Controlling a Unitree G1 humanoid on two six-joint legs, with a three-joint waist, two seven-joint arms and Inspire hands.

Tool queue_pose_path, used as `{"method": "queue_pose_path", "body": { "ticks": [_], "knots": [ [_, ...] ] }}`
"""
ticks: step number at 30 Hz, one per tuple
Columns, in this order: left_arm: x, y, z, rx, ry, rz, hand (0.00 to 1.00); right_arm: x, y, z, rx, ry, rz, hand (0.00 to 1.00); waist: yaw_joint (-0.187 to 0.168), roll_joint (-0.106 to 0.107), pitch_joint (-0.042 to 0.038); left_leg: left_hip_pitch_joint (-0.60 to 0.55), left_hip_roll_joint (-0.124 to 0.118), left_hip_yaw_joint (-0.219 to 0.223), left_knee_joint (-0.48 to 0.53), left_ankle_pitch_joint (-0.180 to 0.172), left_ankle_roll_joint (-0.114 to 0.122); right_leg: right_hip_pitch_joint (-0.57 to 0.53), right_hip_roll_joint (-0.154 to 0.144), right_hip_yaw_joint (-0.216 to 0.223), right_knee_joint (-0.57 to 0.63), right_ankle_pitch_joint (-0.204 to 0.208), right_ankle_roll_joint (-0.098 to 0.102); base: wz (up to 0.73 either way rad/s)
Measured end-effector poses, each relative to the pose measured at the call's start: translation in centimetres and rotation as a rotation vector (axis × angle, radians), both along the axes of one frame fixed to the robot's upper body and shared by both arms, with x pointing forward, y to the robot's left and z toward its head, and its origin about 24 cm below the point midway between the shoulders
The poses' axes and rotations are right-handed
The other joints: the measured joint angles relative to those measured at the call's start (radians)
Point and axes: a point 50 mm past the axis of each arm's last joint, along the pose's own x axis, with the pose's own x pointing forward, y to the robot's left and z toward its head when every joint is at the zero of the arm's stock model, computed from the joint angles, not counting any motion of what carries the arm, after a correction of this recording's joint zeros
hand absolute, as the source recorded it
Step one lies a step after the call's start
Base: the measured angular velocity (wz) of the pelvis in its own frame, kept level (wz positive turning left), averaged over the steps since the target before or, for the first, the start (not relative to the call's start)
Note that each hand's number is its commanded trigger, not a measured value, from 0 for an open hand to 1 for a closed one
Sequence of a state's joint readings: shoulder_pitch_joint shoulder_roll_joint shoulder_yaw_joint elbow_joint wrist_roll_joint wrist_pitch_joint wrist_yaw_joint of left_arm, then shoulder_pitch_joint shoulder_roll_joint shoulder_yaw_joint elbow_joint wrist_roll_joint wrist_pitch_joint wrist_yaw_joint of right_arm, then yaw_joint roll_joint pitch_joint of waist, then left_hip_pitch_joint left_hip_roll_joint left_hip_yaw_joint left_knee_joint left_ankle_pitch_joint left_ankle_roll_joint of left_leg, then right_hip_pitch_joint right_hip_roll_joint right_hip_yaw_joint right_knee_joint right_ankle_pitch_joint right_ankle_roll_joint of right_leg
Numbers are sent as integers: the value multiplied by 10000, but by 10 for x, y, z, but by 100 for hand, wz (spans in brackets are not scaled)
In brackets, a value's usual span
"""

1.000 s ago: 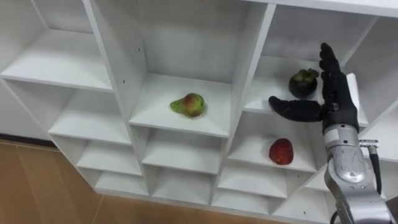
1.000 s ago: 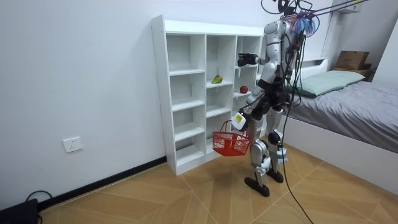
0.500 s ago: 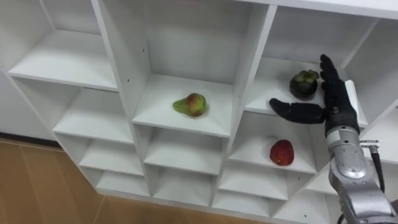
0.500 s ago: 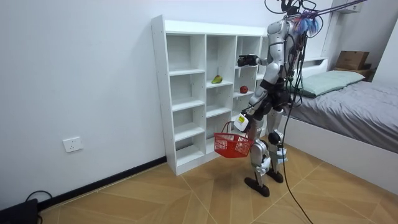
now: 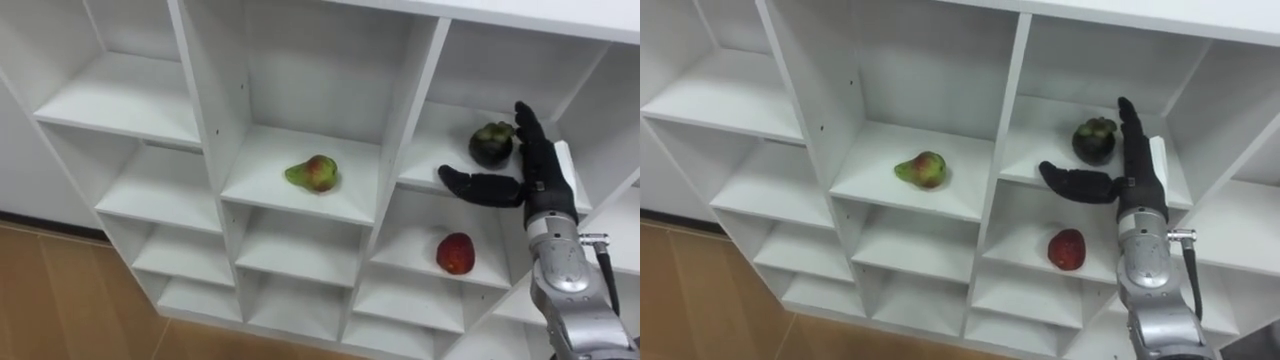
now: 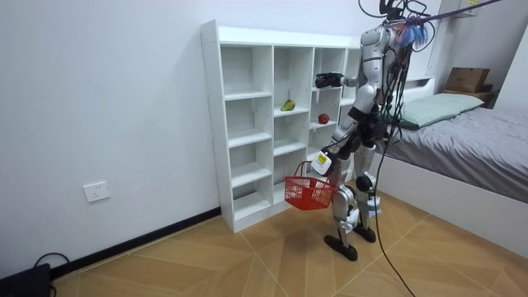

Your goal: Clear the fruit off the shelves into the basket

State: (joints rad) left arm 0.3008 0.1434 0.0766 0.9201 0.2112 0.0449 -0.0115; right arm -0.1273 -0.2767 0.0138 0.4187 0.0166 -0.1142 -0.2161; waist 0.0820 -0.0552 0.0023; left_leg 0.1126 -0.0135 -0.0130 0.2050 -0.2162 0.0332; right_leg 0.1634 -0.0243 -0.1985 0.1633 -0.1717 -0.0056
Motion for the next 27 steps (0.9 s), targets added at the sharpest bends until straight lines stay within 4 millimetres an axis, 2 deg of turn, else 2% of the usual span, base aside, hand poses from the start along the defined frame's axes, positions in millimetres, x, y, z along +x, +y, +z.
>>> {"method": "queue_pose_path", "body": {
  "ticks": [9, 27],
  "knots": [
    [-4, 0, -1, 29, 373, 81, 100, -1, -17, 6, -293, -192, -678, 100, -5, 4, -4, 32, -14, 33, 16, 1, -1, 89, 14, 24, -129, 0, 0, 1],
    [0, 0, -1, 22, 305, 72, 100, -2, -15, 3, -565, 6, -710, 100, 1, 20, -17, 29, 2, -20, 9, -23, -37, 88, 67, 14, -120, 4, -8, 0]
  ]
}}
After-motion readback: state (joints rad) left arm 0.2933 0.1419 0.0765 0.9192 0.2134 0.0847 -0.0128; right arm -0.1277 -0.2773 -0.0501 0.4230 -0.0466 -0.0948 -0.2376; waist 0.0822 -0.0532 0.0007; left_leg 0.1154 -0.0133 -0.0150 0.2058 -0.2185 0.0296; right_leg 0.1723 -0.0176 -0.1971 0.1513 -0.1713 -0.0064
